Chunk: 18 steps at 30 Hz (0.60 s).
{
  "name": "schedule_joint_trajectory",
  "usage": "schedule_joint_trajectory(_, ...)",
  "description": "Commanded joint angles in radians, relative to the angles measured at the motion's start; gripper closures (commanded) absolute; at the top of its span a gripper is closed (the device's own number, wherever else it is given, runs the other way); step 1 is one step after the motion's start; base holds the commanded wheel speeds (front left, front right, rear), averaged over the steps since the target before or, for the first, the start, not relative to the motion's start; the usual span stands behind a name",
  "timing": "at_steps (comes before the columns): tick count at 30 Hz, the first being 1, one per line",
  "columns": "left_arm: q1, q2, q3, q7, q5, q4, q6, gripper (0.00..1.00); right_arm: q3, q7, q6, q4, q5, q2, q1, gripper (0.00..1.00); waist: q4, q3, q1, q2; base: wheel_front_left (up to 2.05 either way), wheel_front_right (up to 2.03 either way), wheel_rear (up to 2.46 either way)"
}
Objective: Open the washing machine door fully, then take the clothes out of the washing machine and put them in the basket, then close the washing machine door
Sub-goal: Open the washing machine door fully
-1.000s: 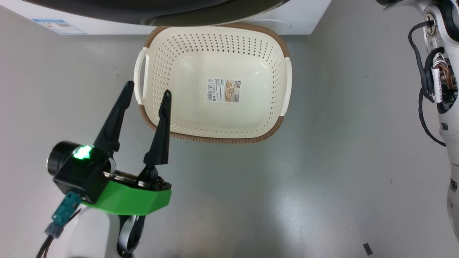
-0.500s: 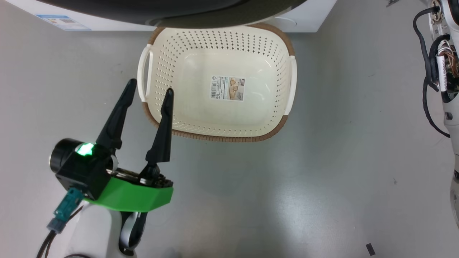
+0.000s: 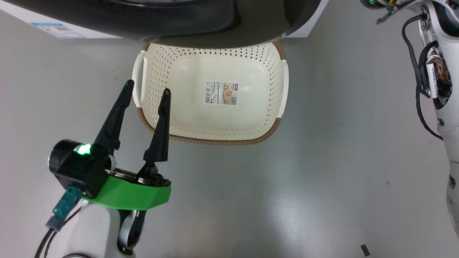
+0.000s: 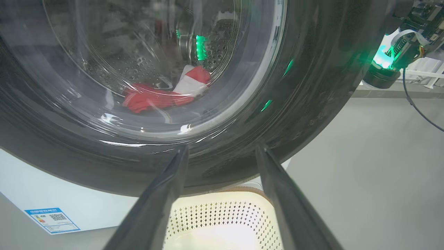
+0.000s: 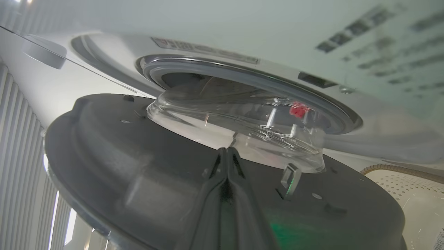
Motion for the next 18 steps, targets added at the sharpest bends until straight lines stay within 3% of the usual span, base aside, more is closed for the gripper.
schedule_joint_trajectory(1,-0.002,0.018,0.030,-0.007,-0.009,-0.021,-0.006,0.00,0.016,0.016,0.004,-0.037,-0.011,0.031,0.031,1.00,-0.002,-0.005,0.0000,0.0000,0.00,0.00,0.00)
schedule_joint_trajectory(18,0.016,0.016,0.047,-0.007,-0.007,-0.017,-0.006,0.00,0.032,0.080,0.004,-0.117,-0.029,0.044,0.122,1.00,-0.021,-0.038,0.0000,0.0000,0.00,0.00,0.00)
